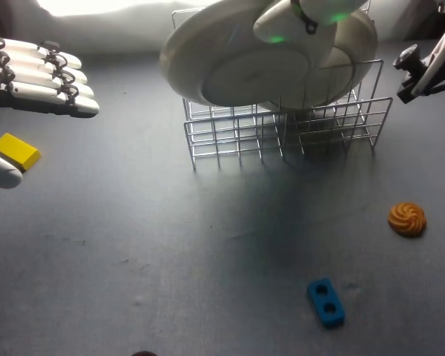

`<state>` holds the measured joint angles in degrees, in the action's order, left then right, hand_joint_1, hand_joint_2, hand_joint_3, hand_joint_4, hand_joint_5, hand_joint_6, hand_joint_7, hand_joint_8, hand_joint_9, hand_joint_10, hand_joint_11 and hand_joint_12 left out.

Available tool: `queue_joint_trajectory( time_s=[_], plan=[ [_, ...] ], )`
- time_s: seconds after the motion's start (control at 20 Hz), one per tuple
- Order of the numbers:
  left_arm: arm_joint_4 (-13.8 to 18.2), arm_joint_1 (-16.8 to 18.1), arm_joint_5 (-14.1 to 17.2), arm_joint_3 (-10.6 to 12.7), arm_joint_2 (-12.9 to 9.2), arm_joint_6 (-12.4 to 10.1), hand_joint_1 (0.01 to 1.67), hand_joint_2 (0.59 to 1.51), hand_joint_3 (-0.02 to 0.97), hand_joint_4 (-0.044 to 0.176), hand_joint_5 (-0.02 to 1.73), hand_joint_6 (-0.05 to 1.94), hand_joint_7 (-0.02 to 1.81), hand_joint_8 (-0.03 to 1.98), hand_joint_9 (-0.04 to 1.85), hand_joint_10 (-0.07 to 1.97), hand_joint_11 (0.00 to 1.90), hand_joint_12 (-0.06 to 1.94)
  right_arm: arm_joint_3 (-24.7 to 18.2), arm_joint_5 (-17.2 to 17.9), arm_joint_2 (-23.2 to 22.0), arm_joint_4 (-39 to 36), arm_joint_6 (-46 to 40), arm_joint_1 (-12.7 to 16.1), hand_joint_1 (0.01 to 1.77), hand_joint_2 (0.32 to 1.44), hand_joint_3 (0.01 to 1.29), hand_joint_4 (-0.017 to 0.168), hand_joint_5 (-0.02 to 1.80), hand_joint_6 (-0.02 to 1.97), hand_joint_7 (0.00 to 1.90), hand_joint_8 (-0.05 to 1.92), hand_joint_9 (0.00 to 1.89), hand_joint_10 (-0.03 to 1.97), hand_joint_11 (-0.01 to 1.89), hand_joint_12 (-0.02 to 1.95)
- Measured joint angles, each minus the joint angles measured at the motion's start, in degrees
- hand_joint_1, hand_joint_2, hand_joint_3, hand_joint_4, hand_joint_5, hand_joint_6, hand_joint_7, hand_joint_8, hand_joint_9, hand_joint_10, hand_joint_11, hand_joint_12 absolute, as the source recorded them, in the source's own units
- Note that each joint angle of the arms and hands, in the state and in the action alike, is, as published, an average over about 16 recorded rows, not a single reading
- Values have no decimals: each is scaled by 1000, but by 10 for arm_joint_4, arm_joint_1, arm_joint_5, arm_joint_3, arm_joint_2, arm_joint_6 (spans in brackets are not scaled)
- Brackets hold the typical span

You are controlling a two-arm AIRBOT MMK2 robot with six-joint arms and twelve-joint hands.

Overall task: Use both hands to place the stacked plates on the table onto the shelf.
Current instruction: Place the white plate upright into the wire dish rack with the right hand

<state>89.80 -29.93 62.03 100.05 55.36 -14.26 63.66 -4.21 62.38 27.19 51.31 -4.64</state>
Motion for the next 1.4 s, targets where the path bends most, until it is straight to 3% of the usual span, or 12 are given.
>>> queue_joint_trajectory(
  time_s=[1.05, 1.4],
  plan=[
    [1, 0, 0, -2, 0, 0, 15, 1203, 18, -2, 84, 20, 105, 8, 89, 6, 23, 13, 82, 26, 51, 24, 7, -75, 1244, 1060, 10, -8, 866, 830, 998, 1109, 1030, 1114, 845, 1464],
    [2, 1, 0, -2, 0, 0, 15, 1202, 18, -2, 86, 20, 109, 9, 91, 6, 24, 13, 96, 40, 65, 27, 21, -94, 1242, 1061, 10, -8, 858, 815, 1009, 1070, 1044, 1039, 859, 1429]
  ],
)
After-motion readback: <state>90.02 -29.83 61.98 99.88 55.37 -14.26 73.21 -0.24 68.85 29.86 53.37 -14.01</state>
